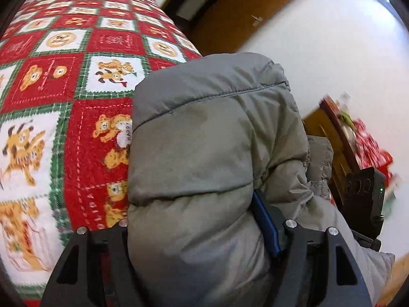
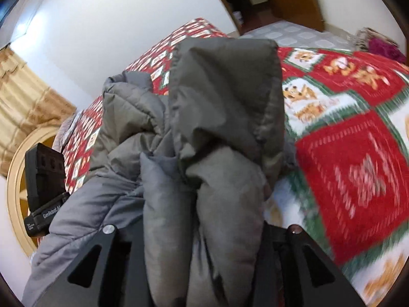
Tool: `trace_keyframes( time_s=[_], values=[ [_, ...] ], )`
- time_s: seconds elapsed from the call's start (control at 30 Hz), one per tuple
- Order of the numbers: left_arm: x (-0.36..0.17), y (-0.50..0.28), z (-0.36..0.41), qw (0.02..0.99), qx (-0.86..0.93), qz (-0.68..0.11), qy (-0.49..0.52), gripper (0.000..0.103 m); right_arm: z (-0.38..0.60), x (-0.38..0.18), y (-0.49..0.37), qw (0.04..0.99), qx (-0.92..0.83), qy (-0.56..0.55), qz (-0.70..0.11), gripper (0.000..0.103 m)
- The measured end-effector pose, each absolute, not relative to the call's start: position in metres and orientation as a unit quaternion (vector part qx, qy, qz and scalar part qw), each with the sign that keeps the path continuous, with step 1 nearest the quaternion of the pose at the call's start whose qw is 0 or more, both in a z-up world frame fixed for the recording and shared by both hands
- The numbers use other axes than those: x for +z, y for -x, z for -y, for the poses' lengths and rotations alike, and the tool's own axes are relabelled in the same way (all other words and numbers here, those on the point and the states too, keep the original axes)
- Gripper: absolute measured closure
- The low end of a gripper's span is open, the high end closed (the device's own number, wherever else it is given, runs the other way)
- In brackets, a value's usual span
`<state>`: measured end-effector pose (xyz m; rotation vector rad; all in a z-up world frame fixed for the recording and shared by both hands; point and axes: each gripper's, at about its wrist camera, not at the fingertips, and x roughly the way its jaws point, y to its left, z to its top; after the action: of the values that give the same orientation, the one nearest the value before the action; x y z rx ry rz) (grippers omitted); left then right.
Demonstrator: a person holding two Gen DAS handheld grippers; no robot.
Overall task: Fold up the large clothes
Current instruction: 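Grasp the bundle with the left tool while the right tool holds its folded end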
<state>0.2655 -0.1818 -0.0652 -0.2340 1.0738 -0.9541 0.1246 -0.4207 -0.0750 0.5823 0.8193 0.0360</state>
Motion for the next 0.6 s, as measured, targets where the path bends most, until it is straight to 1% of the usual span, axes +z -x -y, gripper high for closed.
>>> trace_keyframes(
  time_s=[0.03, 0.1, 0.27, 0.3, 0.33, 0.37, 0.4, 0.47, 0.5, 0.53, 0.6],
  values=[
    [-0.059, -0.263, 0.181, 0.751, -0.436, -0.489, 0.085, 0.033, 0.417, -0.075, -0.119, 0.875, 0.017, -0.290, -0.387, 0.073],
    [-0.043, -0.259, 0.177, 0.761, -0.438, -0.476, 0.040, 0.032, 0.415, -0.078, -0.110, 0.868, 0.031, -0.321, -0.377, 0.070],
    [-0.014, -0.244, 0.162, 0.763, -0.453, -0.462, -0.012, 0.032, 0.443, -0.076, -0.087, 0.850, 0.061, -0.354, -0.384, 0.056],
    [-0.006, -0.234, 0.157, 0.765, -0.459, -0.452, -0.028, 0.032, 0.446, -0.073, -0.082, 0.848, 0.062, -0.357, -0.387, 0.054],
    [0.001, -0.225, 0.152, 0.767, -0.464, -0.440, -0.043, 0.032, 0.449, -0.068, -0.071, 0.846, 0.061, -0.360, -0.388, 0.048],
    [0.006, -0.217, 0.146, 0.772, -0.468, -0.426, -0.059, 0.032, 0.455, -0.061, -0.055, 0.847, 0.059, -0.363, -0.384, 0.045],
    [0.012, -0.210, 0.142, 0.775, -0.473, -0.413, -0.069, 0.032, 0.455, -0.057, -0.047, 0.849, 0.060, -0.365, -0.378, 0.043],
    [0.018, -0.203, 0.130, 0.780, -0.481, -0.394, -0.075, 0.032, 0.460, -0.051, -0.019, 0.849, 0.066, -0.377, -0.365, 0.032],
    [0.020, -0.197, 0.123, 0.784, -0.481, -0.385, -0.076, 0.032, 0.457, -0.051, -0.011, 0.847, 0.068, -0.381, -0.364, 0.029],
    [0.020, -0.195, 0.117, 0.788, -0.480, -0.379, -0.074, 0.031, 0.458, -0.053, -0.001, 0.843, 0.072, -0.389, -0.365, 0.027],
    [0.018, -0.195, 0.107, 0.792, -0.477, -0.375, -0.064, 0.029, 0.444, -0.059, -0.004, 0.832, 0.087, -0.406, -0.369, 0.027]
  ],
)
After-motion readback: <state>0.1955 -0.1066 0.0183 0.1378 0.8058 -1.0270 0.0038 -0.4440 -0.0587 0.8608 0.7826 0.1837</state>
